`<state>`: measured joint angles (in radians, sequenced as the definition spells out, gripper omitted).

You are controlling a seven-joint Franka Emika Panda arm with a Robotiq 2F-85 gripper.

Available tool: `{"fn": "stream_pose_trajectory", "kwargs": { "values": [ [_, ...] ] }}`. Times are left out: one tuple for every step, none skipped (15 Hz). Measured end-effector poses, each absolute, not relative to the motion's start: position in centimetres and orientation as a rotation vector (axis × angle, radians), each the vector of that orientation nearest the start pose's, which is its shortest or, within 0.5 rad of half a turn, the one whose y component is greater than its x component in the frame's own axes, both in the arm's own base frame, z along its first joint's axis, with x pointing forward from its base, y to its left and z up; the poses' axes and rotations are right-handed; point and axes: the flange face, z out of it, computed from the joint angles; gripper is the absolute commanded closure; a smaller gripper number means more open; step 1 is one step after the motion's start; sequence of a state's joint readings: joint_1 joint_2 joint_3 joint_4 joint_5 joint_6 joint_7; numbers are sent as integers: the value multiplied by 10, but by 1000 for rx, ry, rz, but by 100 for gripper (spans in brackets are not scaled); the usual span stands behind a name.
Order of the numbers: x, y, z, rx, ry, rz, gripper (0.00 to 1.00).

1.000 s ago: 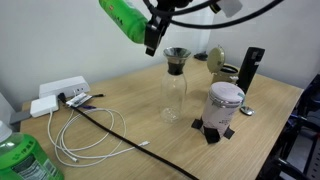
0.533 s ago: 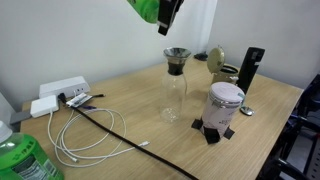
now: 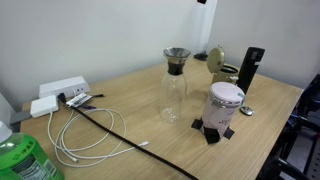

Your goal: Put the green bottle upright on the right

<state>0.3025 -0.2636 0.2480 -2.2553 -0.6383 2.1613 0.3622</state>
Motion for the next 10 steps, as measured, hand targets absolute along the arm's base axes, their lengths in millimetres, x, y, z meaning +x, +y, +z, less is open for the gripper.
{"fn": "stream_pose_trajectory", "kwargs": {
  "values": [
    [423, 238, 495, -3463, -886, -690, 84],
    [419, 235, 496, -3472, -888, -625, 84],
    [416, 235, 495, -3470, -899, -566, 84],
    [413, 235, 494, -3465, -914, -520, 84],
    [410, 236, 494, -3458, -929, -485, 84],
    [408, 238, 494, -3440, -941, -462, 84],
    [407, 239, 495, -3425, -942, -447, 84],
    [405, 239, 497, -3422, -931, -434, 84],
    [403, 238, 499, -3426, -918, -427, 84],
    [400, 236, 503, -3429, -906, -427, 84]
  ]
}}
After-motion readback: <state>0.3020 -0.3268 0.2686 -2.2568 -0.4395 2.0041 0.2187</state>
